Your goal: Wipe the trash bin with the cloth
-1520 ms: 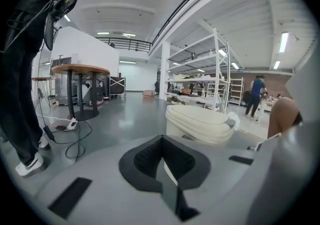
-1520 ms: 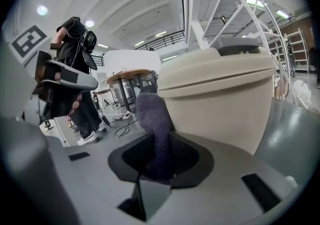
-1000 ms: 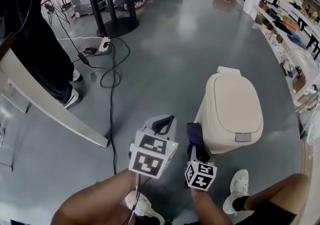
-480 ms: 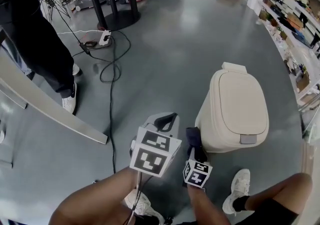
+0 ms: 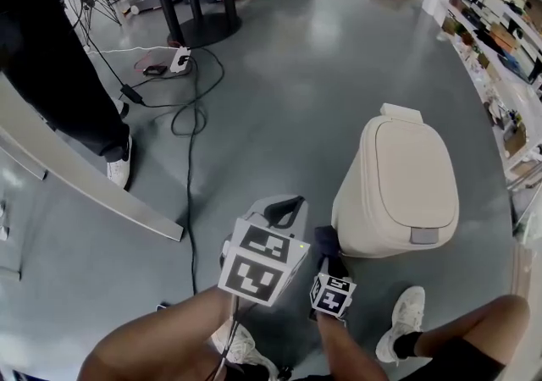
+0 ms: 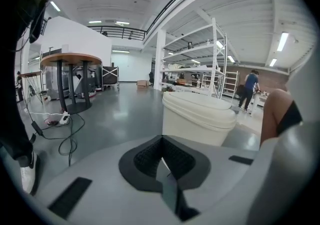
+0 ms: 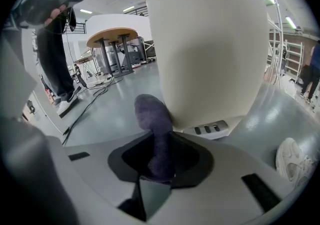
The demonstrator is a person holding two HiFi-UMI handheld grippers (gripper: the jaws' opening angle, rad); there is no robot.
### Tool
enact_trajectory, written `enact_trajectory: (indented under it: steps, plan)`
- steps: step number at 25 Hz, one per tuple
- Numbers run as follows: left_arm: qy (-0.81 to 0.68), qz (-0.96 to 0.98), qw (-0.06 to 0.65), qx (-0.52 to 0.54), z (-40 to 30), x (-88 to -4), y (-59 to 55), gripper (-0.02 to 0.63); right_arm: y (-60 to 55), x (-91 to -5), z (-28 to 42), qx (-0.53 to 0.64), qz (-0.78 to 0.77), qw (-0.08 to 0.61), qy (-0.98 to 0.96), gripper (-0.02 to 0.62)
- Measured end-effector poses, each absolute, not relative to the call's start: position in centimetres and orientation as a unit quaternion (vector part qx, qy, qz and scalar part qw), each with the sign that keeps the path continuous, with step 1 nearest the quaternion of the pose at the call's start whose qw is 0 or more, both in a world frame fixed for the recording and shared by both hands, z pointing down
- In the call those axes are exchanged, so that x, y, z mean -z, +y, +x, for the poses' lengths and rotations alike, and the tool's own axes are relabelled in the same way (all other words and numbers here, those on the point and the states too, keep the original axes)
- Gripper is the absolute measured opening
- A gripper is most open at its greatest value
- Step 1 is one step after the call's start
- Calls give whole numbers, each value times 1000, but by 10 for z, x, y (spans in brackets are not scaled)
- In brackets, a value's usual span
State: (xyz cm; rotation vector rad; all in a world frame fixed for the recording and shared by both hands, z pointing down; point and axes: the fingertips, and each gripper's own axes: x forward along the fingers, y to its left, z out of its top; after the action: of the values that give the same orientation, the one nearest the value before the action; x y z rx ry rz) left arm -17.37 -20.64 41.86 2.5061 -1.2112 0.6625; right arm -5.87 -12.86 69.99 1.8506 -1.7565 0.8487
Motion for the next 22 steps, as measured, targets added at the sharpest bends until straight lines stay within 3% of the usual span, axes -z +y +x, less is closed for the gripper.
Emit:
enact_trajectory:
  steps: [6, 17, 22]
  plan:
    - [-431, 864, 136, -223, -181, -415, -209, -3, -137, -666, -66, -286, 672, 189, -656, 100]
    - [-441, 863, 125, -212, -190, -402, -213, -3, -174, -530, -91, -245, 684, 31, -686, 100]
    - [-444, 862, 125, -210, -196, -399, -212, -3, -184, -506, -95, -245, 696, -8, -675, 100]
